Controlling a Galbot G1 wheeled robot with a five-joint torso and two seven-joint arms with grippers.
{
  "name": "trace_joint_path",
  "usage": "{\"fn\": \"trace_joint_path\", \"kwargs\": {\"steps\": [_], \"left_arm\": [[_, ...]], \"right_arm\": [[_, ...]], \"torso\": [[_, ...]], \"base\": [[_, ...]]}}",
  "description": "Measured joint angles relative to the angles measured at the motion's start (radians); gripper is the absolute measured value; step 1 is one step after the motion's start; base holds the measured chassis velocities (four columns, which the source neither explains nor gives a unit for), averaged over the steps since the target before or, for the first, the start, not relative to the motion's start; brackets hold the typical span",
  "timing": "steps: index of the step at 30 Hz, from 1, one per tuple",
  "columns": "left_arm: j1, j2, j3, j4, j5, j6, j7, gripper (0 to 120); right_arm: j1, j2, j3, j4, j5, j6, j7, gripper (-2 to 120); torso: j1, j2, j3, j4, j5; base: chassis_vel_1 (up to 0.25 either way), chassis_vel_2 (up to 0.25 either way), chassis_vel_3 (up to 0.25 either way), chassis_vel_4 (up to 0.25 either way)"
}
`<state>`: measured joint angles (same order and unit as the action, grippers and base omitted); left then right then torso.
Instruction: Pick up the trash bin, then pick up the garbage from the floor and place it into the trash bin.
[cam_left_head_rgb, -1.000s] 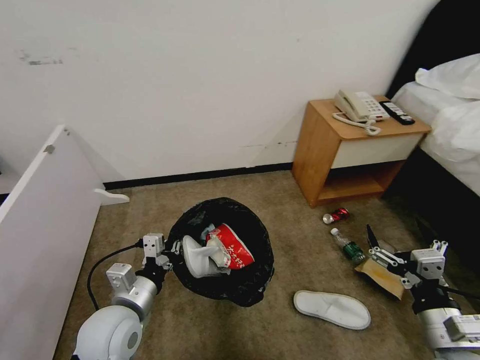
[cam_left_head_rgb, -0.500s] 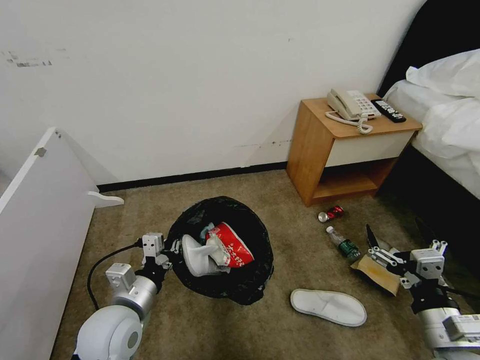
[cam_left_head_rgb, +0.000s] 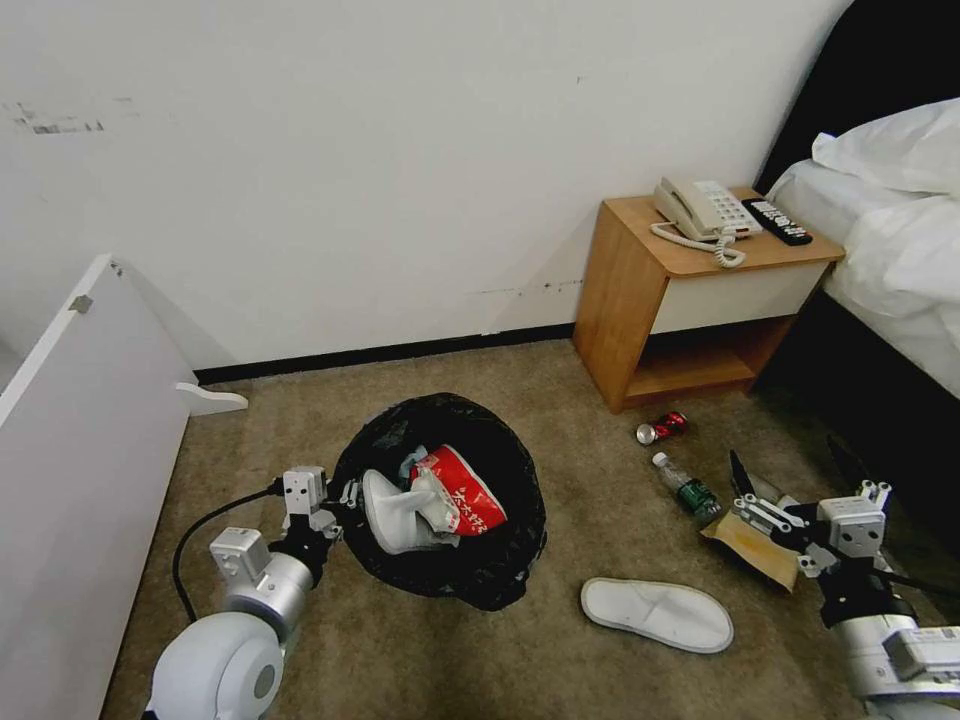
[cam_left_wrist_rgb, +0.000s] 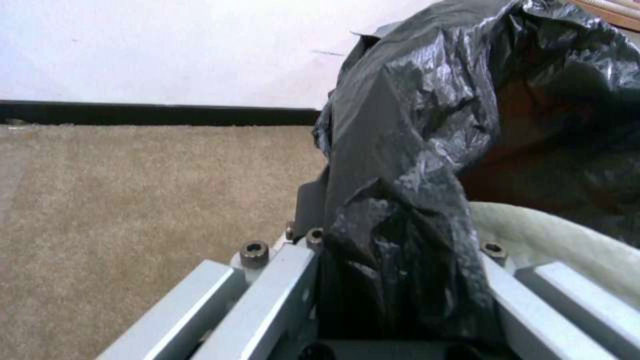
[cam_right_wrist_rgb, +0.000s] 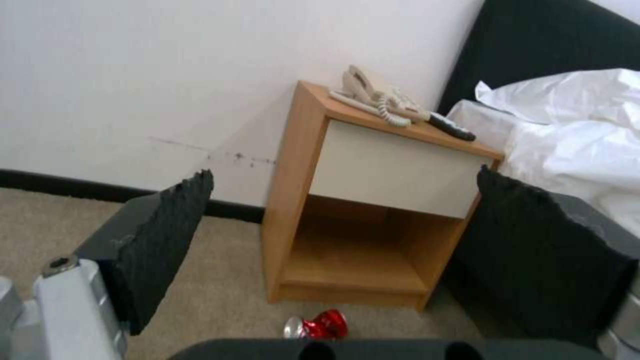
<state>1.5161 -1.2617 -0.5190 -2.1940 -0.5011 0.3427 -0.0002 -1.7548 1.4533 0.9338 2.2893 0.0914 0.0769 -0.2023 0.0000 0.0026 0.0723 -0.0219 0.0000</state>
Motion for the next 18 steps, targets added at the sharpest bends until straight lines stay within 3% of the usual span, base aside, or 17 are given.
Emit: {"fn": "trace_joint_path", "kwargs": {"steps": [18], "left_arm": [[0.009,0.003,-0.002,-0.009,0.002,-0.007,0.0,4]], "right_arm": [[-0.005,0.0,0.0,0.005,0.004,-0.008,-0.001,100]], "torso": [[0.0,0.0,0.0,0.0,0.0]], "base": [[0.0,0.0,0.0,0.0]]}}
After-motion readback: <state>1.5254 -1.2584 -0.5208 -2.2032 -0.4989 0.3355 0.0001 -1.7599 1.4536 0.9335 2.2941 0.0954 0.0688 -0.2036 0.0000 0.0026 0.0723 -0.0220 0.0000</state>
